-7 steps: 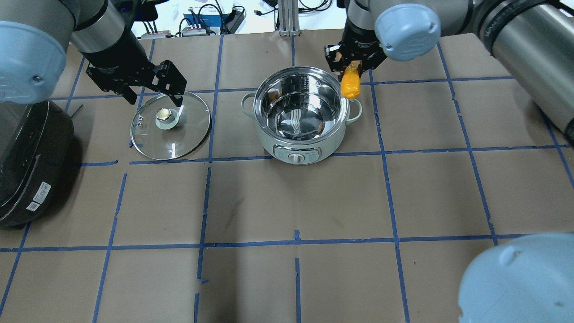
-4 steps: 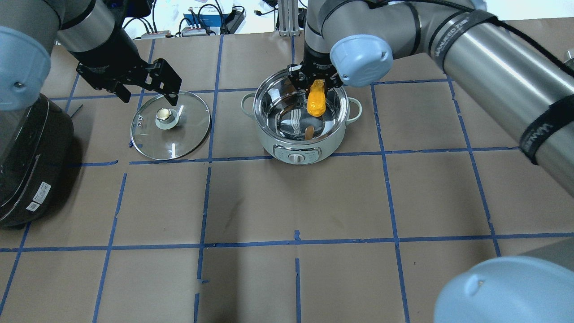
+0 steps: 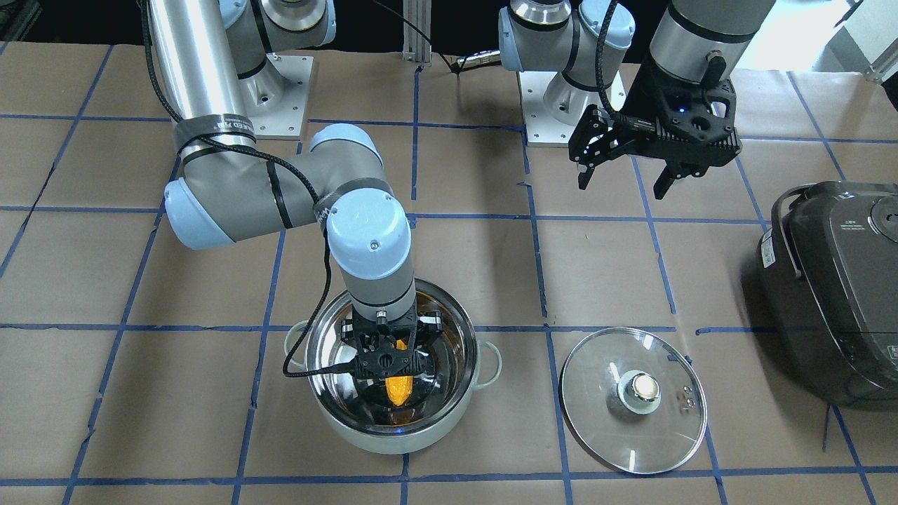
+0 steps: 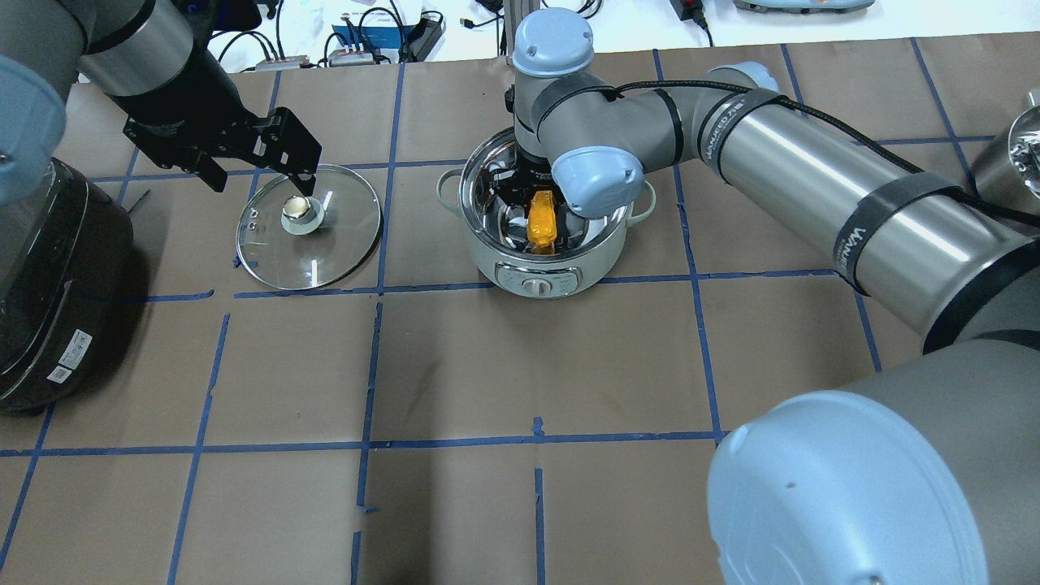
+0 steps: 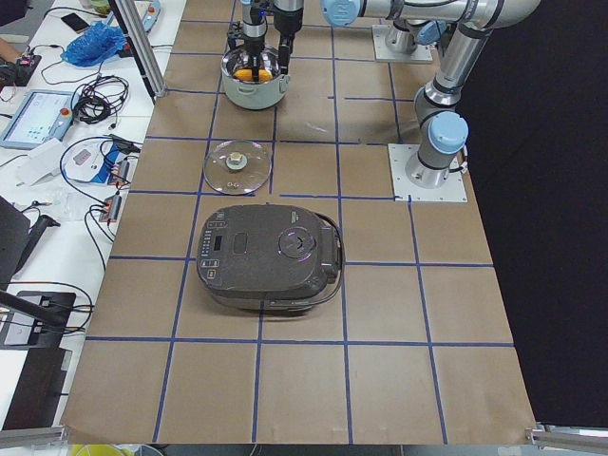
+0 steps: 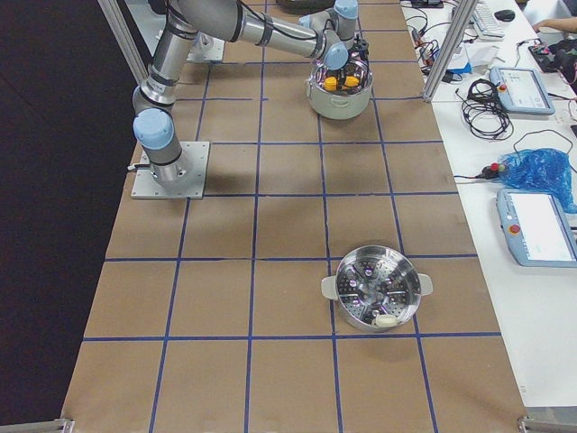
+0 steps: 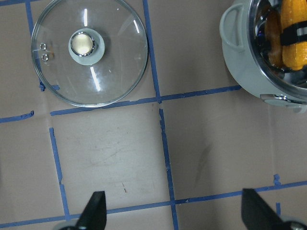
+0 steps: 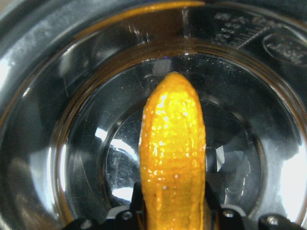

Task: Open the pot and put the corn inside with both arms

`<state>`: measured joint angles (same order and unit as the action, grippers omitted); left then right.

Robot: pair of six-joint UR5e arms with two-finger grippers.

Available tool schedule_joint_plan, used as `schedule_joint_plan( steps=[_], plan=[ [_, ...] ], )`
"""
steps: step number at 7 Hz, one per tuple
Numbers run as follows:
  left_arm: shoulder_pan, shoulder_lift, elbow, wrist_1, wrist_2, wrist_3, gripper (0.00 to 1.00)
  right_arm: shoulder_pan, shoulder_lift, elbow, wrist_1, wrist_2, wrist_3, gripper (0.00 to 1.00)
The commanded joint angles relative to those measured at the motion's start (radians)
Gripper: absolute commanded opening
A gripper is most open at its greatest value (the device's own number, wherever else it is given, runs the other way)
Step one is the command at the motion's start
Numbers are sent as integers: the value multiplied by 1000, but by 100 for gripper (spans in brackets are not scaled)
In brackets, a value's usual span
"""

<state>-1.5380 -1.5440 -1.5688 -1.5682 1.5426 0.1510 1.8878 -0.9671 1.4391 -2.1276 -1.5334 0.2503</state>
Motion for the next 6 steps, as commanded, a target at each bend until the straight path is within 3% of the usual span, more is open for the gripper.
schedule_joint_plan(
  steps=[1,3,5,6],
  plan=[
    [2,-1,3,-15,-1,2,100,-2,-5,-5,3,-1,-3,95],
    [25,-10,9,-15,37,7,100,-25,-112,-20,96,12,-2,96],
    [30,-8,7,-13,42,1,100,-122,-279,-14,303,4,-22,95],
    [30,-8,6,-13,42,-1,100,-192,-365,-22,463,1,-72,89]
  ],
)
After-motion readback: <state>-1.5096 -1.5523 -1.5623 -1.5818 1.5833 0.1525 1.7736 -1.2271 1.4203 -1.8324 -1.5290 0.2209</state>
